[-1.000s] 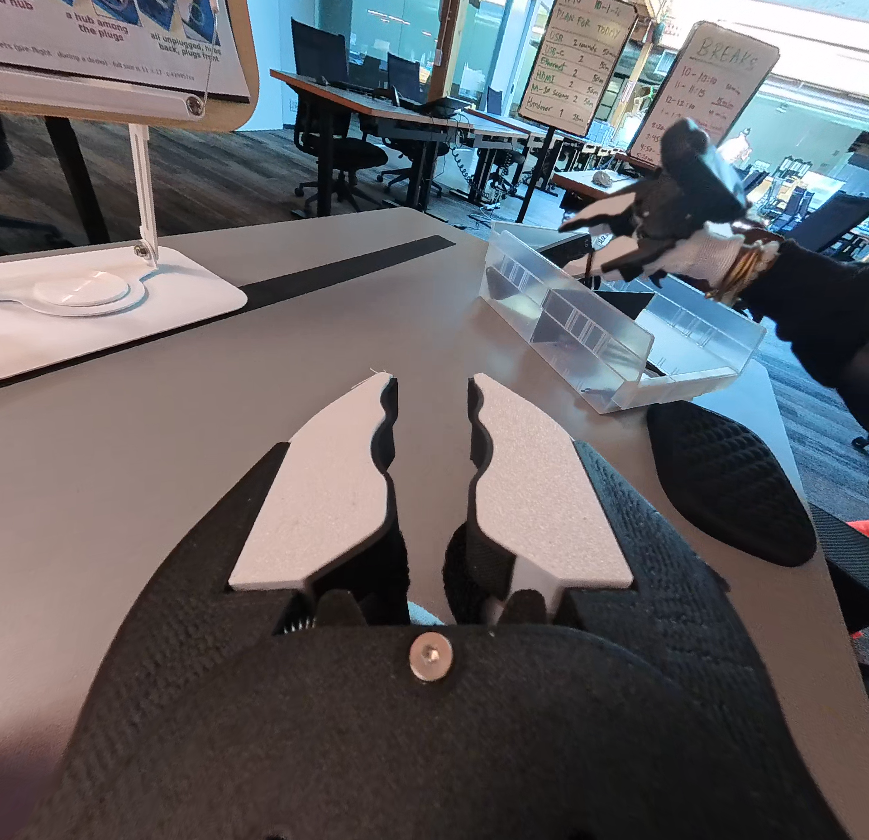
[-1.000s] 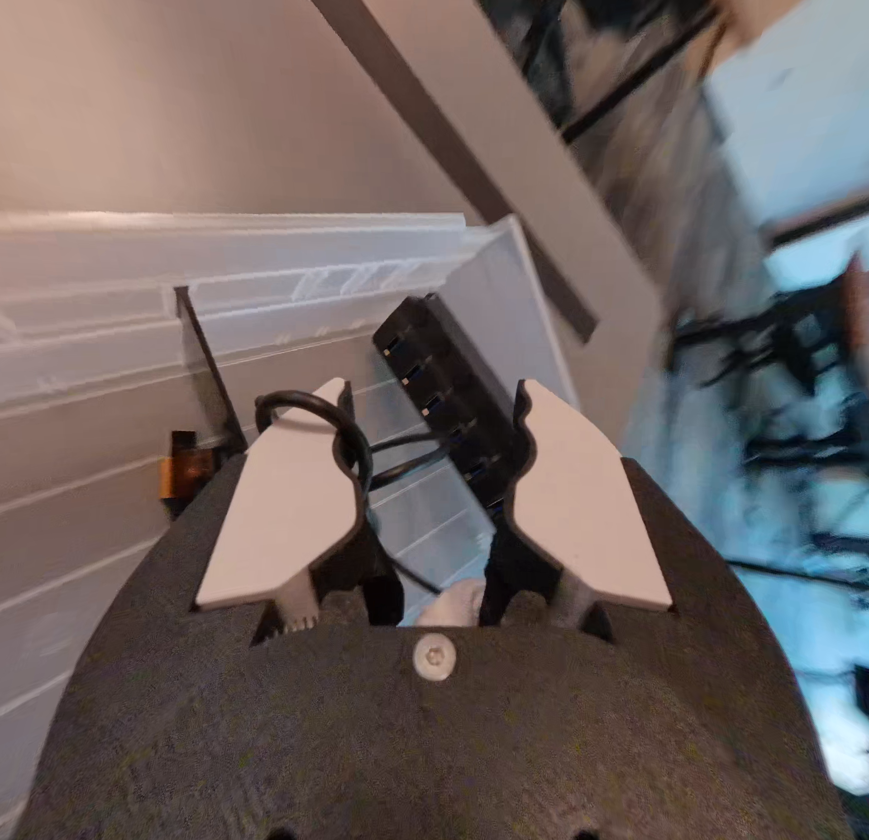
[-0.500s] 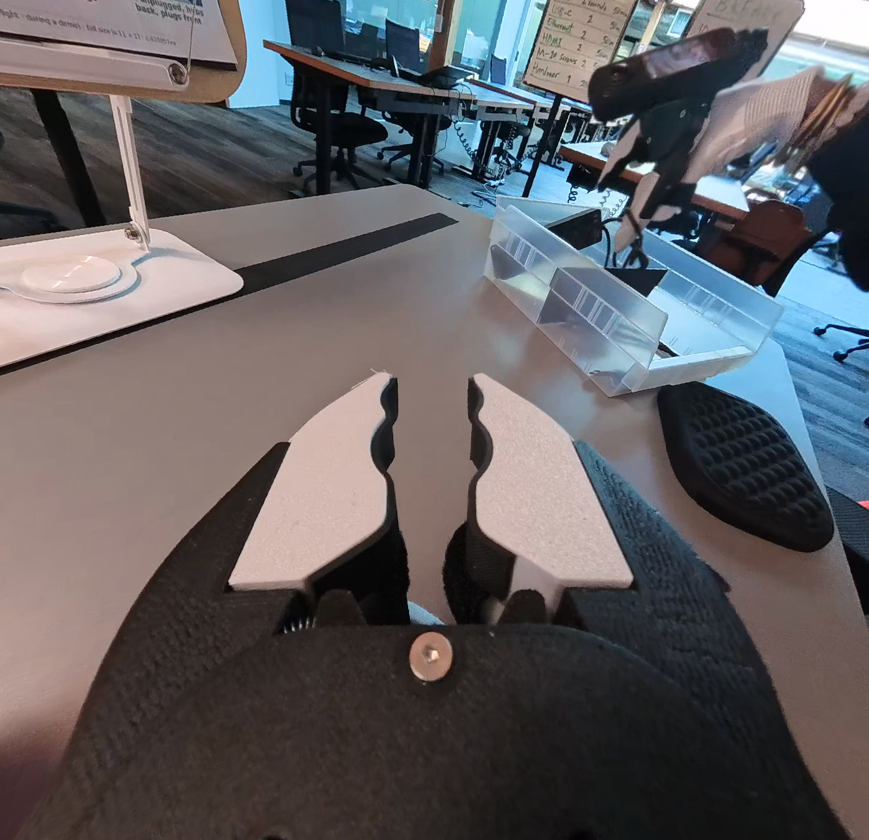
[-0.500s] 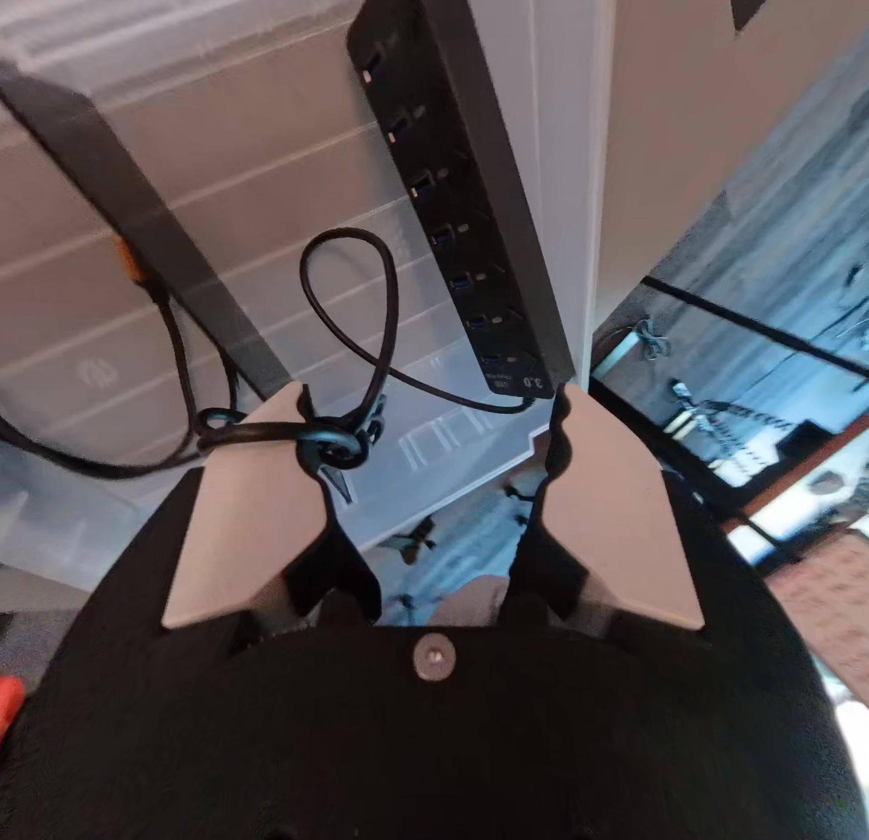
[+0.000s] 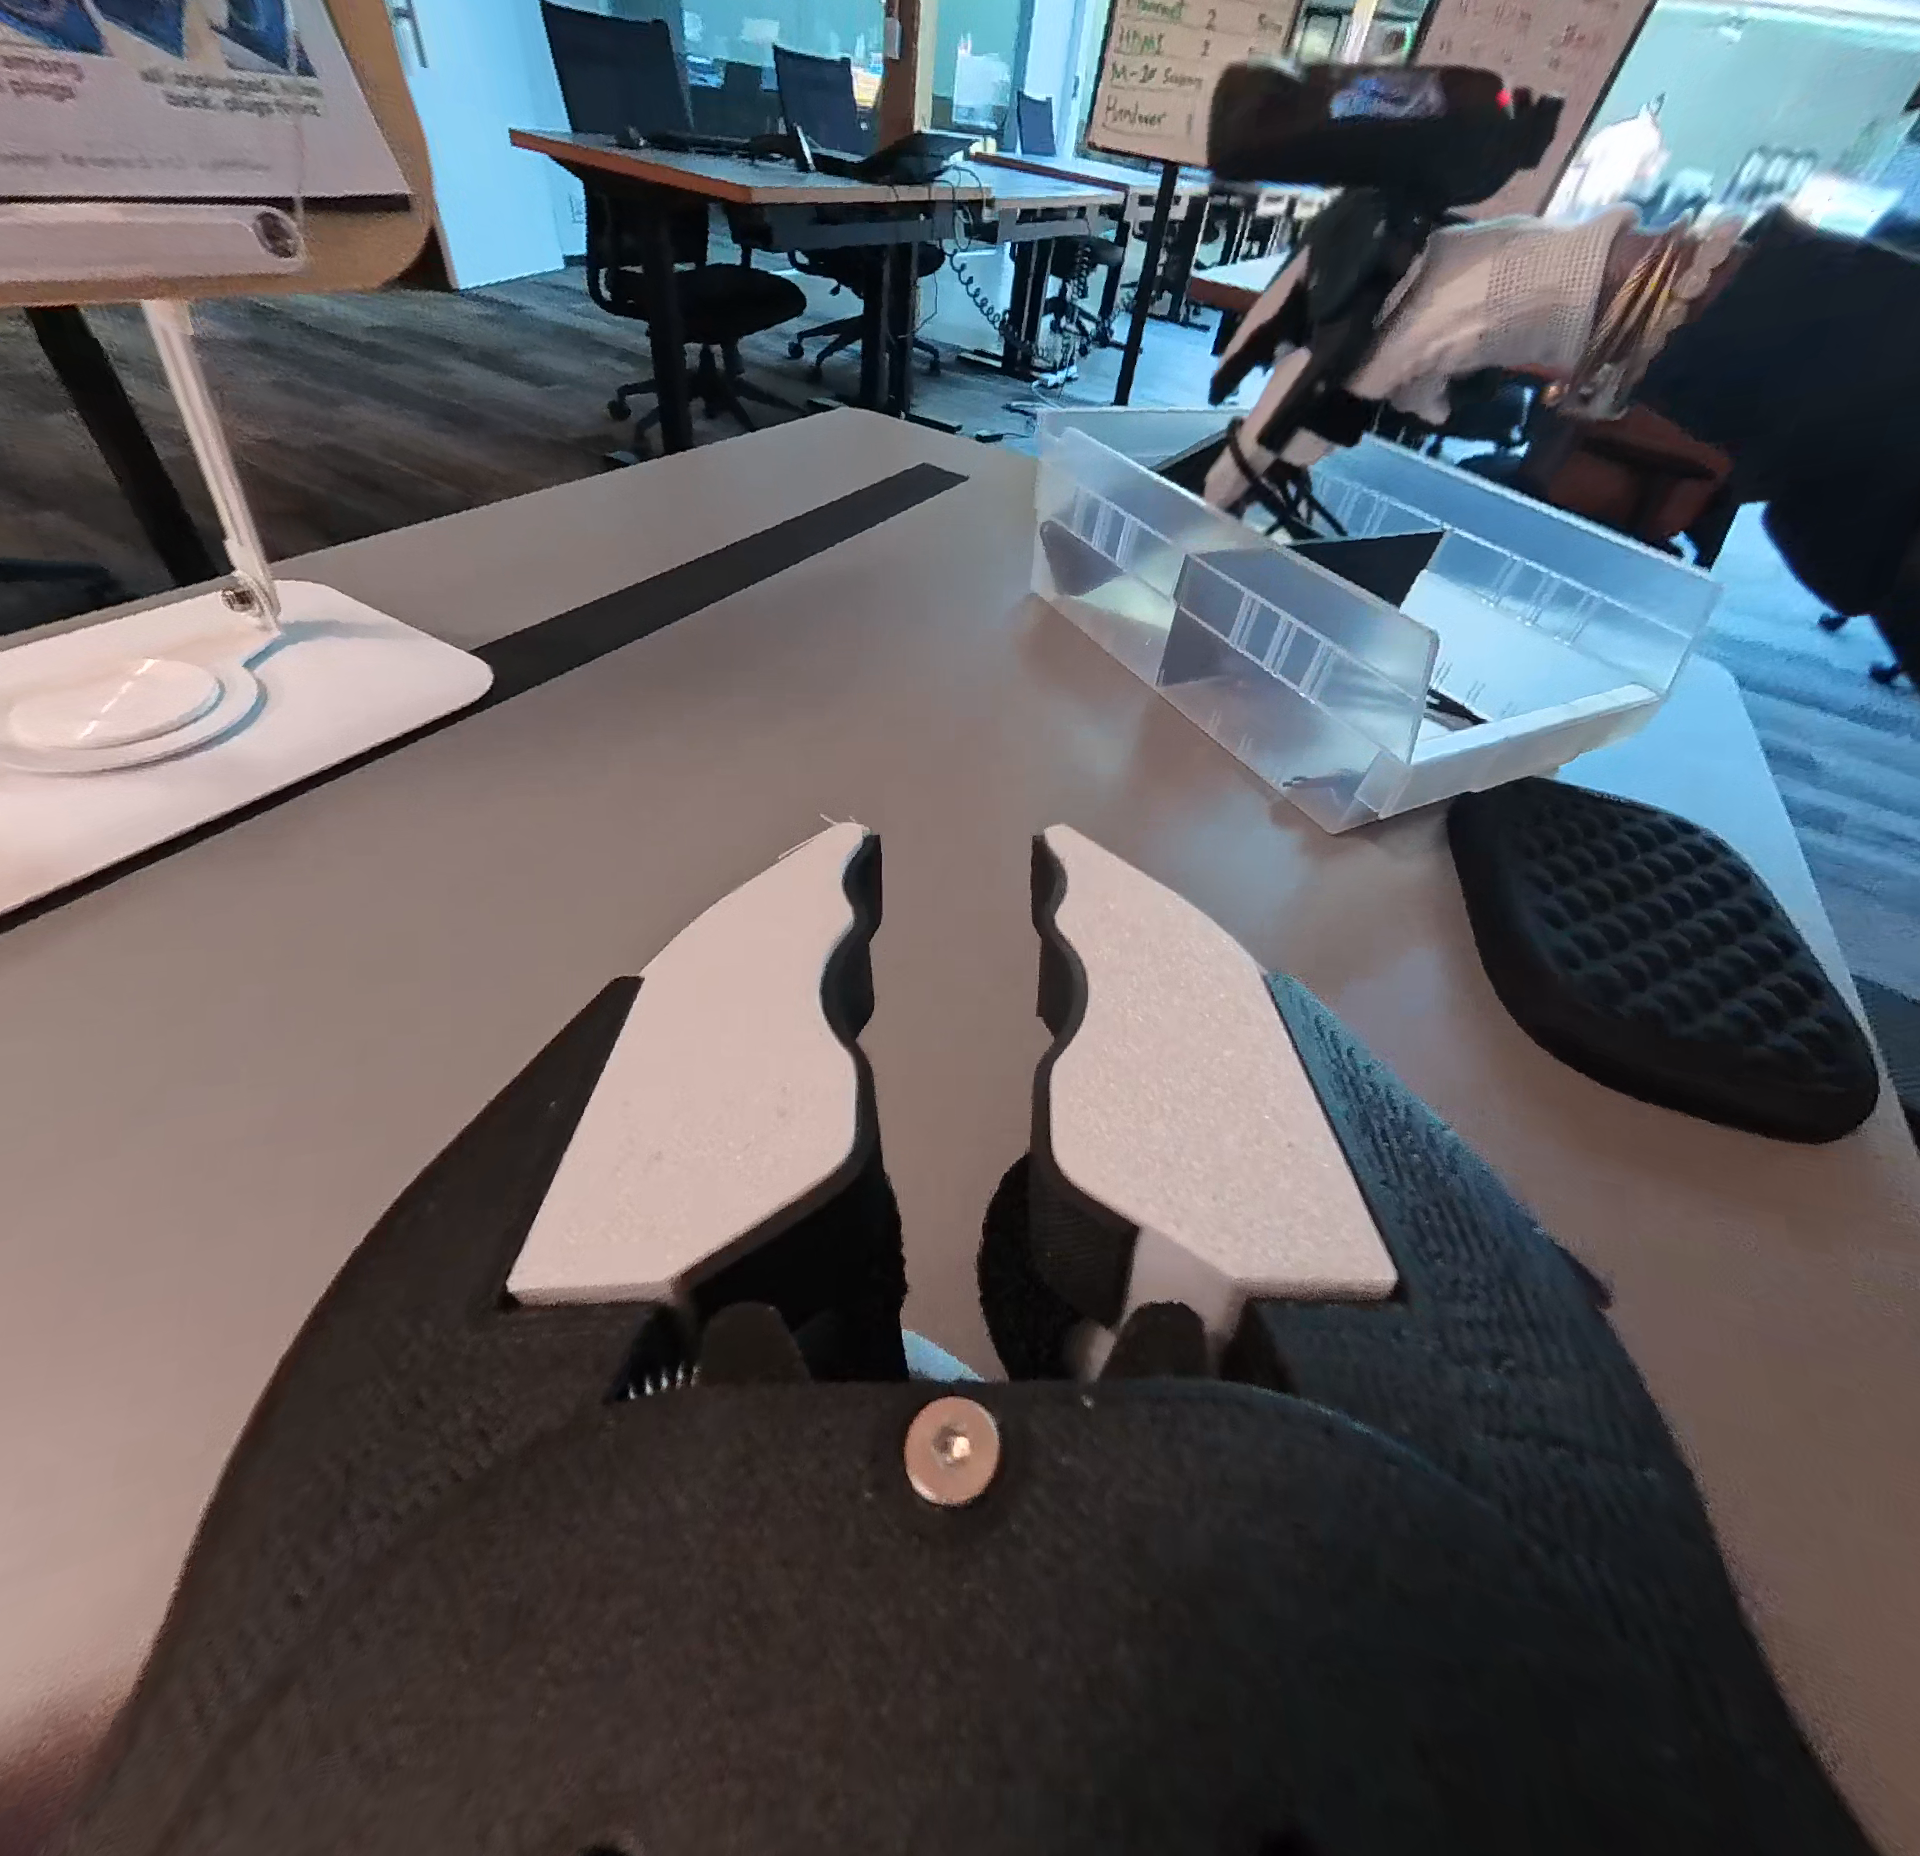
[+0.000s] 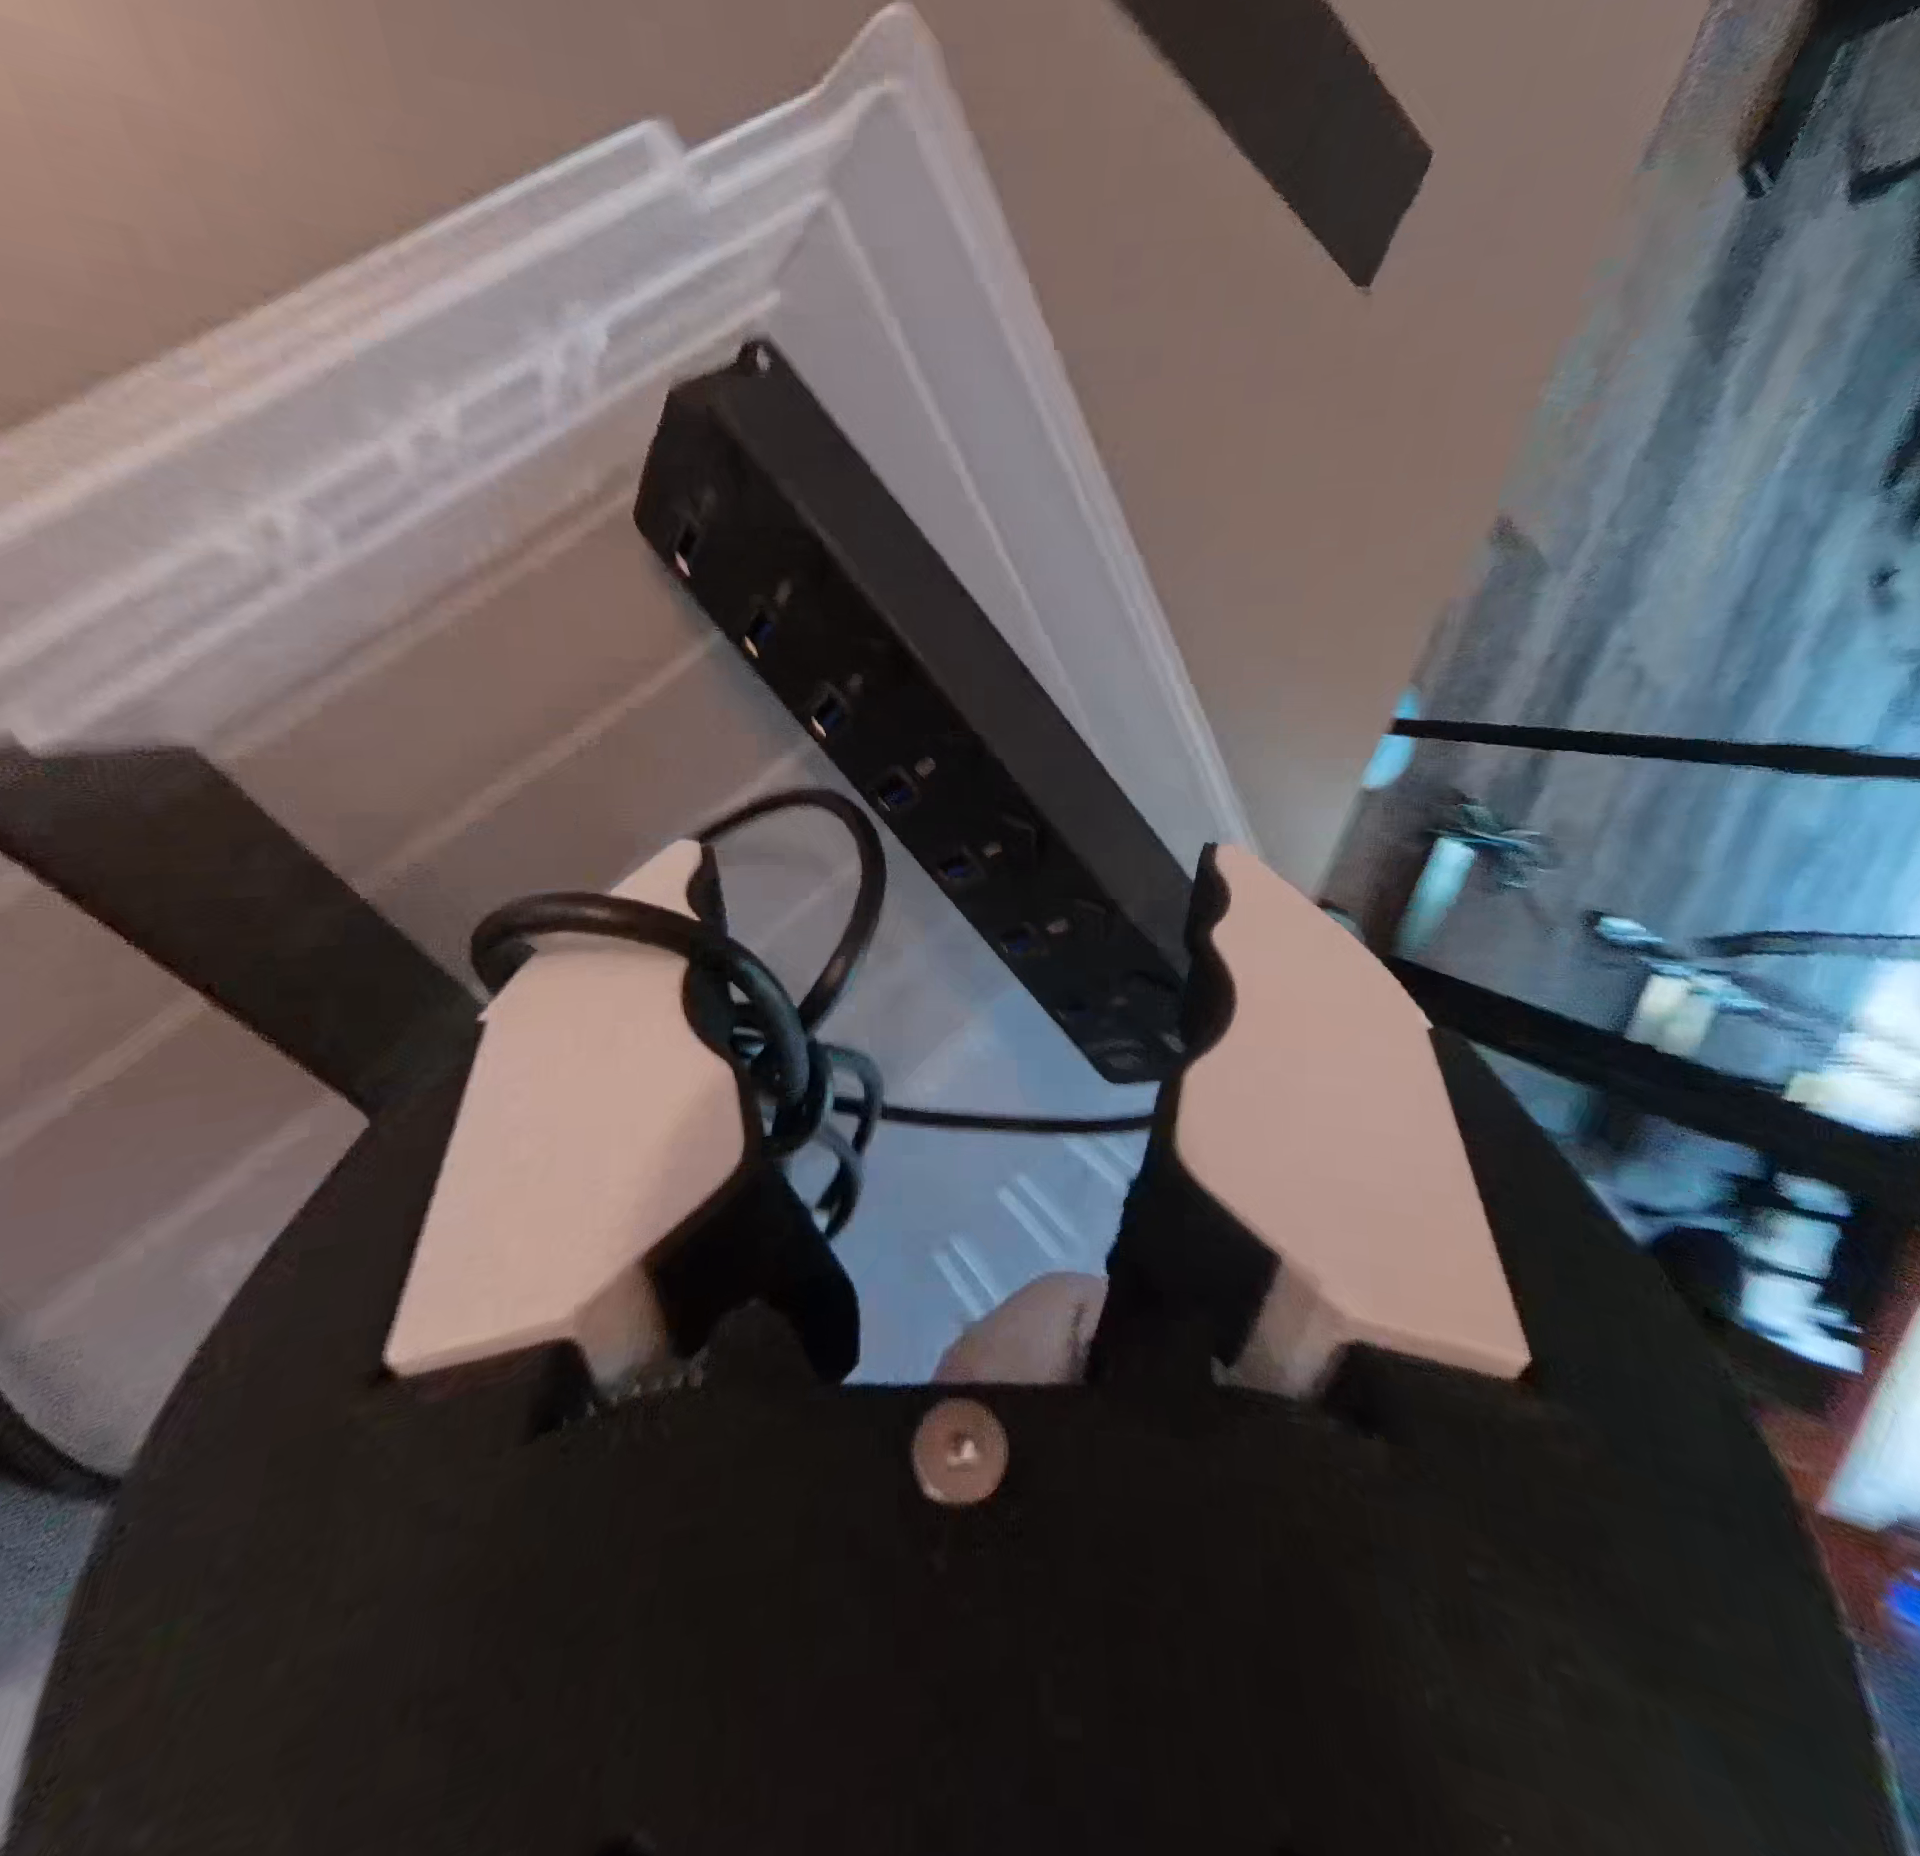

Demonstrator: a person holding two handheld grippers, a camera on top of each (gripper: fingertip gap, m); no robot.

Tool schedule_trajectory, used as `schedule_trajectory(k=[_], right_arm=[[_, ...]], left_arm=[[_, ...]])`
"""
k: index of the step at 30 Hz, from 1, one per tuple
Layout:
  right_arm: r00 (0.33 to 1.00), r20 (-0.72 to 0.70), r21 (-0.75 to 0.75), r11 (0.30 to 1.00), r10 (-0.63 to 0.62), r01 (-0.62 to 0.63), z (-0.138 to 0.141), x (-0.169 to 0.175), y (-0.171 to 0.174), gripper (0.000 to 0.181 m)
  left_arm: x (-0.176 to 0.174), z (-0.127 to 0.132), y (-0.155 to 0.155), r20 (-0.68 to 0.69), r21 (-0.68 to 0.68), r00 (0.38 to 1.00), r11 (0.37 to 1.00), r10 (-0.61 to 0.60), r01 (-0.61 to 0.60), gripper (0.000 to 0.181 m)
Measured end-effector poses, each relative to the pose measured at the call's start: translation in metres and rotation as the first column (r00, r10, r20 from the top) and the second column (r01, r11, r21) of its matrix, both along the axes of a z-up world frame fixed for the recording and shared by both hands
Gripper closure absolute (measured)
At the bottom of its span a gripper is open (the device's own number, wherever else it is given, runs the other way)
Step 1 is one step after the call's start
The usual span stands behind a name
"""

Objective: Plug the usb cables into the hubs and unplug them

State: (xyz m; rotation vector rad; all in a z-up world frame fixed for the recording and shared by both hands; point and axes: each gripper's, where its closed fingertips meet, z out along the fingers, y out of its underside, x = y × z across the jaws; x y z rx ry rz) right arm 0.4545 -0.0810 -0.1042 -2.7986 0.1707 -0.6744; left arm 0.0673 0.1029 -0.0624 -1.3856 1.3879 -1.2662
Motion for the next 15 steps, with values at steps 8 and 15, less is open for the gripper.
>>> schedule_trajectory(k=[8, 15], right_arm=[[0.981, 0.194, 0.221, 0.975, -0.022, -0.022, -0.004, -0.006, -0.023, 0.081], [0.521, 0.758, -0.258, 0.914, 0.393, -0.313, 0.043, -0.023, -0.018, 0.090]], left_arm=[[0.006, -0.010, -0.010, -0.048, 0.074, 0.998, 0.997, -0.035, 0.038, 0.155], [0.007, -0.012, -0.015, -0.059, 0.106, 0.997, 0.993, -0.049, 0.055, 0.155]])
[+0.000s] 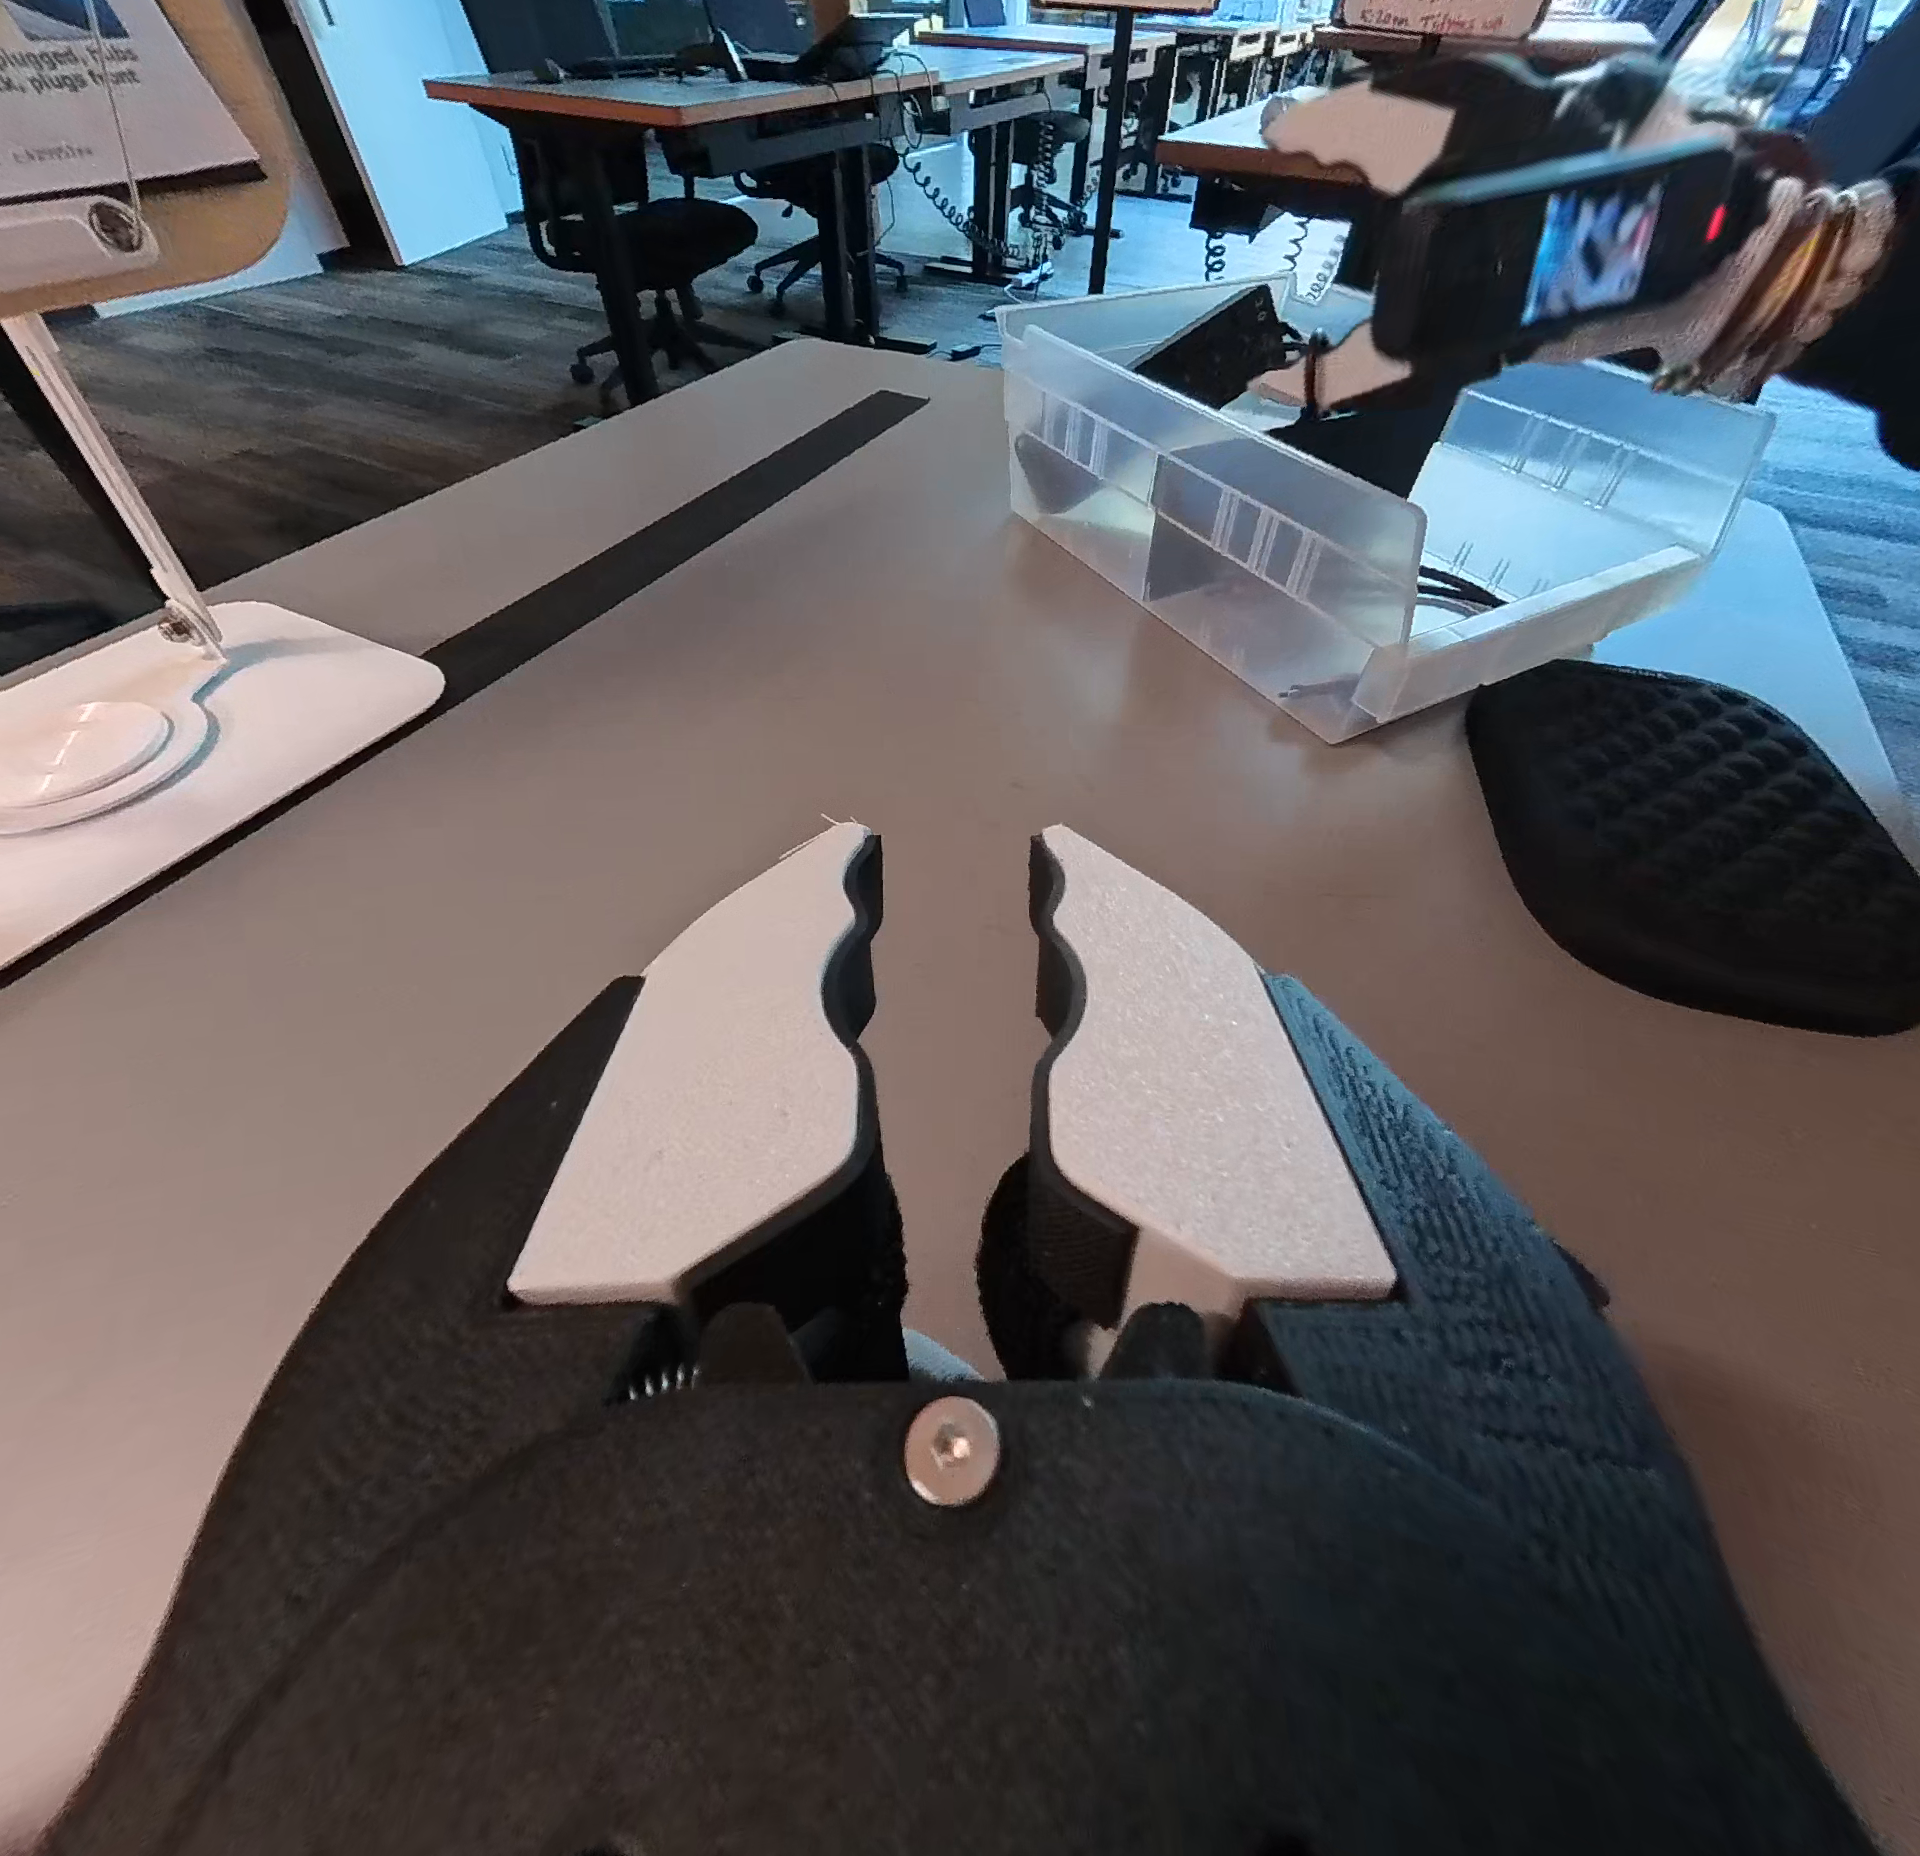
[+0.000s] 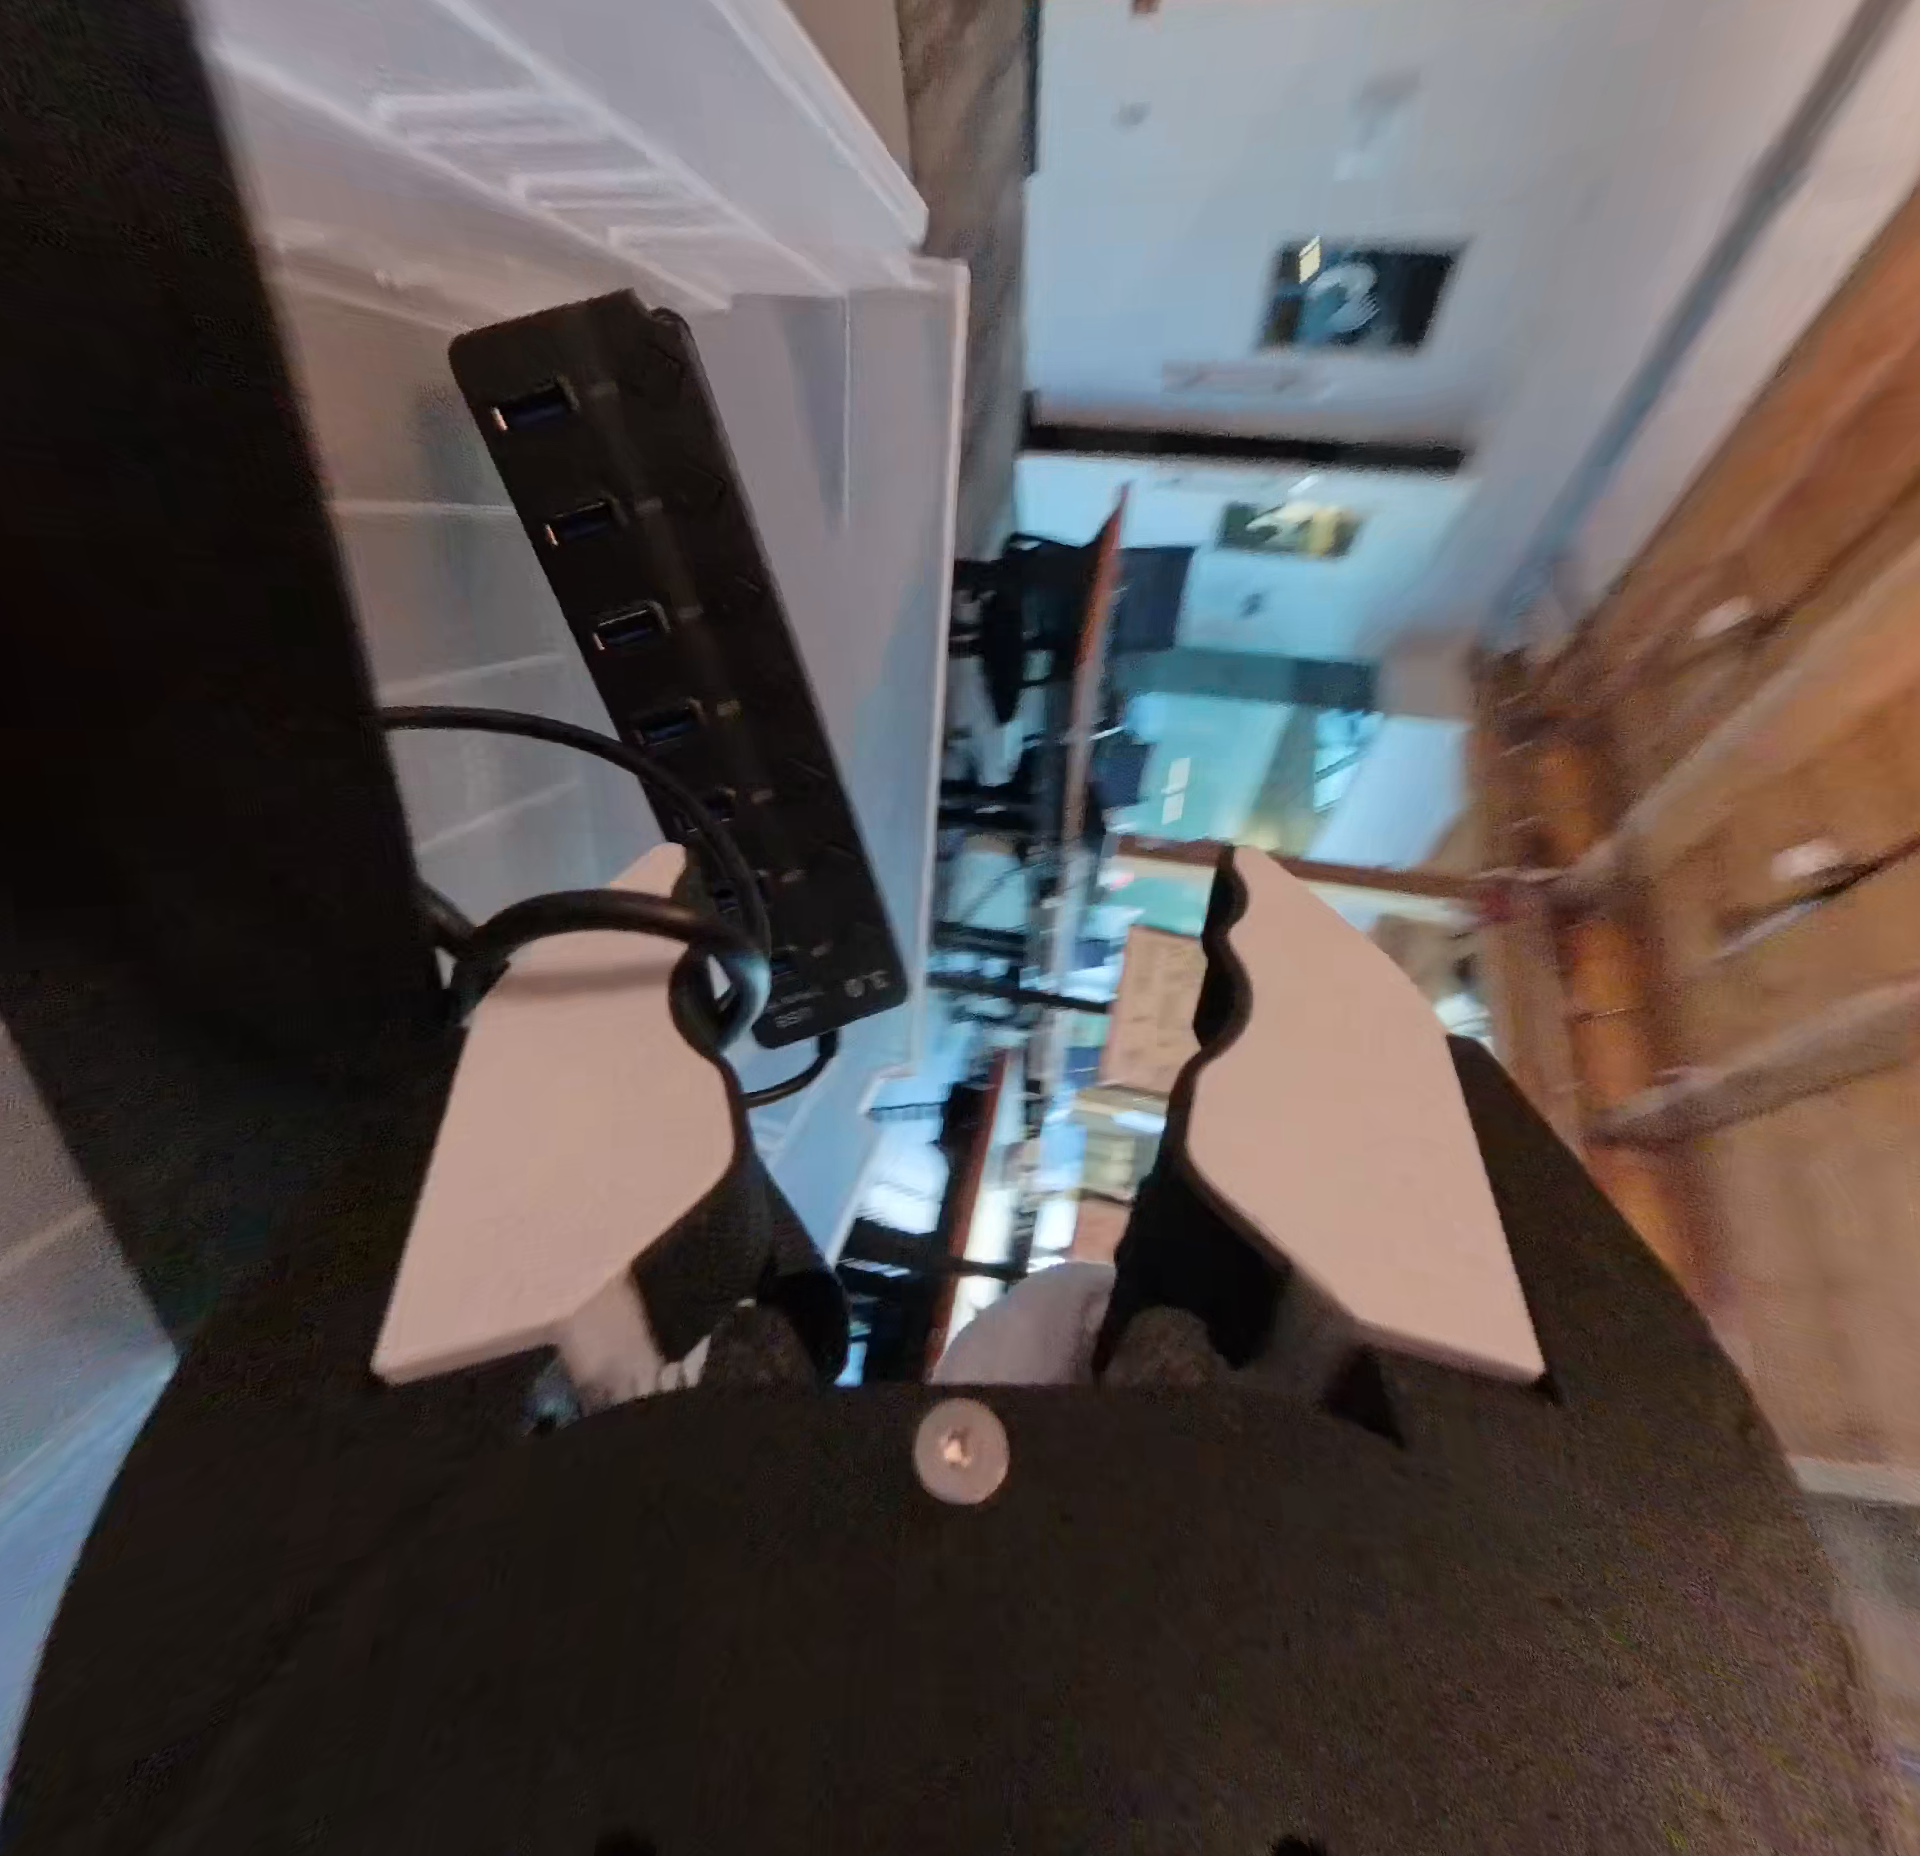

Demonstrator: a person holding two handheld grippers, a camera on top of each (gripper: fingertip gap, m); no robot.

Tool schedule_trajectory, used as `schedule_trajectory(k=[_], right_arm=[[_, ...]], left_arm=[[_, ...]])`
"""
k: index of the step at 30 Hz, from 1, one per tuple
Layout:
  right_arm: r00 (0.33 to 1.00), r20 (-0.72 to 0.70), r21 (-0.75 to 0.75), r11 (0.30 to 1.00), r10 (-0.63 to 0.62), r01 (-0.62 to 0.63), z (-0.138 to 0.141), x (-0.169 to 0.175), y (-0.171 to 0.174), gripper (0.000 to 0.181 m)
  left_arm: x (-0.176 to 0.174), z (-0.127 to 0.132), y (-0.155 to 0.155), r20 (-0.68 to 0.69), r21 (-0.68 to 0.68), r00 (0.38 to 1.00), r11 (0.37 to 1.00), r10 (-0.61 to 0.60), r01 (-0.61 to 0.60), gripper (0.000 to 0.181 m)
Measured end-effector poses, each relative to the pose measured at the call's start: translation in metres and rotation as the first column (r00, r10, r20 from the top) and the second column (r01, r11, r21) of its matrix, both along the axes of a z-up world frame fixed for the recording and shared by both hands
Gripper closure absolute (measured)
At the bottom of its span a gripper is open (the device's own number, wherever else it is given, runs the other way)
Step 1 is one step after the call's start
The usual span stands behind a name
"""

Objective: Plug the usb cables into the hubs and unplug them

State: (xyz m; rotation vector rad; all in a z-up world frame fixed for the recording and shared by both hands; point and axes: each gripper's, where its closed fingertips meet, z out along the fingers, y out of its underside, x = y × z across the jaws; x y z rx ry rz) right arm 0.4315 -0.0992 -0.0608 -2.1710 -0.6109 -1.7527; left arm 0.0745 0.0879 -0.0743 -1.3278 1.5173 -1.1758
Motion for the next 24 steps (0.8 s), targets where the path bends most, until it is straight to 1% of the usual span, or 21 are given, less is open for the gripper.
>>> schedule_trajectory(k=[1, 2, 5, 7, 9, 10, 11, 12, 15, 19, 22, 24], right_arm=[[0.999, 0.046, -0.014, 1.000, 0.016, -0.016, 0.001, -0.002, 0.001, 0.094], [0.999, 0.046, -0.002, 1.000, 0.010, -0.010, 0.000, -0.002, 0.002, 0.093], [0.993, -0.098, 0.094, 0.993, -0.066, 0.075, -0.004, 0.011, -0.001, 0.085], [0.986, -0.143, 0.108, 0.988, -0.090, 0.106, -0.007, 0.018, 0.000, 0.083], [0.988, -0.142, 0.074, 0.995, -0.059, 0.070, -0.015, 0.012, 0.006, 0.087], [0.993, -0.115, 0.067, 0.997, -0.038, 0.045, -0.014, 0.008, 0.009, 0.093], [0.995, -0.099, 0.065, 0.998, -0.008, 0.014, -0.011, 0.003, 0.010, 0.093], [0.993, -0.116, 0.075, 0.997, 0.019, -0.011, -0.011, -0.002, 0.011, 0.093], [0.976, -0.209, 0.108, 0.993, 0.061, -0.039, -0.011, -0.009, 0.003, 0.092], [0.963, -0.250, 0.069, 0.994, 0.102, -0.088, -0.013, -0.011, -0.012, 0.096], [0.924, -0.363, 0.089, 0.992, 0.119, -0.093, -0.014, -0.018, -0.020, 0.096], [0.881, -0.458, 0.125, 0.990, 0.115, -0.064, -0.012, -0.020, -0.025, 0.087]], left_arm=[[0.000, 0.001, 0.000, 0.004, 0.000, 1.000, 1.000, 0.000, 0.000, 0.155], [0.000, 0.002, 0.000, 0.009, -0.001, 1.000, 1.000, -0.001, 0.001, 0.155], [-0.001, 0.003, -0.001, 0.015, -0.010, 1.000, 1.000, -0.004, 0.004, 0.155], [-0.001, 0.002, 0.000, 0.009, -0.006, 1.000, 1.000, -0.003, 0.003, 0.155], [-0.001, 0.002, 0.000, 0.006, 0.004, 1.000, 1.000, 0.000, 0.000, 0.155], [-0.002, 0.003, 0.000, 0.008, 0.005, 1.000, 1.000, 0.000, 0.000, 0.155], [-0.002, 0.004, 0.001, 0.011, 0.004, 1.000, 1.000, 0.001, -0.001, 0.155], [-0.002, 0.004, 0.001, 0.013, 0.002, 1.000, 1.000, 0.001, -0.001, 0.155], [-0.002, 0.004, 0.001, 0.011, 0.000, 1.000, 1.000, 0.000, 0.000, 0.155], [-0.002, 0.005, 0.000, 0.011, 0.009, 1.000, 1.000, -0.003, 0.003, 0.155], [-0.002, 0.004, 0.000, 0.011, 0.008, 1.000, 1.000, -0.003, 0.003, 0.155], [-0.002, 0.004, 0.000, 0.011, 0.005, 1.000, 1.000, -0.002, 0.002, 0.155]])
